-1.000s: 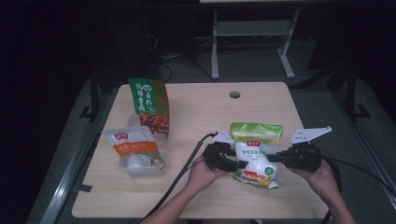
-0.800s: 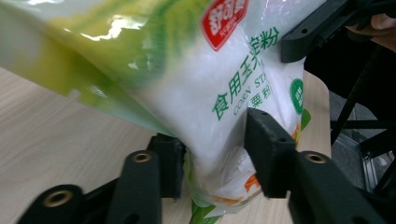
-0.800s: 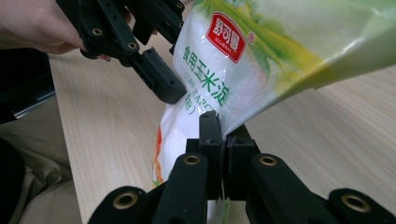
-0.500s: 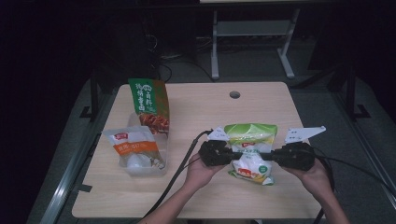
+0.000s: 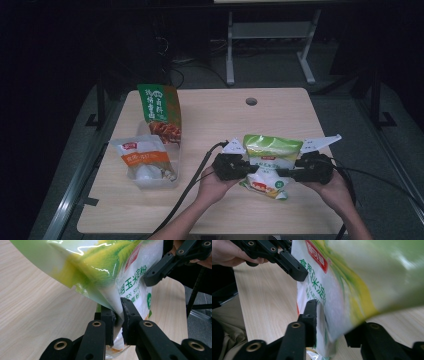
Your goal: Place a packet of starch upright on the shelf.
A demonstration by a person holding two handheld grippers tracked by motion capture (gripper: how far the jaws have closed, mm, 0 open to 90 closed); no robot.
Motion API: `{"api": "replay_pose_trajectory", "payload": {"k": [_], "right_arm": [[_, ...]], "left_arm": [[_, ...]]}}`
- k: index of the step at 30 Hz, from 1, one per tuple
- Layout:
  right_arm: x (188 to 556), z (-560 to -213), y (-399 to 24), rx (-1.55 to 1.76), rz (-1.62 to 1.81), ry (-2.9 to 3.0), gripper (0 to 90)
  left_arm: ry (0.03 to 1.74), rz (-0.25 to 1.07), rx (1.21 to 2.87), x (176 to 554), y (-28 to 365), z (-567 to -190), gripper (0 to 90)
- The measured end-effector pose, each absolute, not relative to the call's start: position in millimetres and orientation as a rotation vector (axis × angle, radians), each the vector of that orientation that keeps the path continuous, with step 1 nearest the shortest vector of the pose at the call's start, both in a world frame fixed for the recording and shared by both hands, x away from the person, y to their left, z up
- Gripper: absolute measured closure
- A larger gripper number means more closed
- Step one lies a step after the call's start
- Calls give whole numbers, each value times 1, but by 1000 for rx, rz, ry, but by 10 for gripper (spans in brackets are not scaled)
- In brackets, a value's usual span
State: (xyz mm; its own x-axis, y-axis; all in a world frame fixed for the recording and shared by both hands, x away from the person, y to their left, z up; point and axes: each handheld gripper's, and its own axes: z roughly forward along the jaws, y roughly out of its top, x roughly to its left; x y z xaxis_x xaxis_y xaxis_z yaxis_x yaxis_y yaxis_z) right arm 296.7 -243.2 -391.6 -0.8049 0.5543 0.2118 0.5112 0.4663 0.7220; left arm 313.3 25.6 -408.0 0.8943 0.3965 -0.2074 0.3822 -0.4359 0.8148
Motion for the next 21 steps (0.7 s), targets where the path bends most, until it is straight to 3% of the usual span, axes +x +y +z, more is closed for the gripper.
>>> {"api": "replay_pose_trajectory", "payload": {"k": [3, 9, 21], "right_arm": [[298, -393, -235, 945, 1260, 2675, 662], [298, -393, -231, 926, 1241, 2660, 809], [296, -386, -232, 937, 1313, 2624, 876]], "left_arm": [[560, 17, 2070, 312, 26, -408, 812], [565, 13, 2077, 313, 31, -407, 794], [575, 62, 2098, 300, 49, -408, 684]]}}
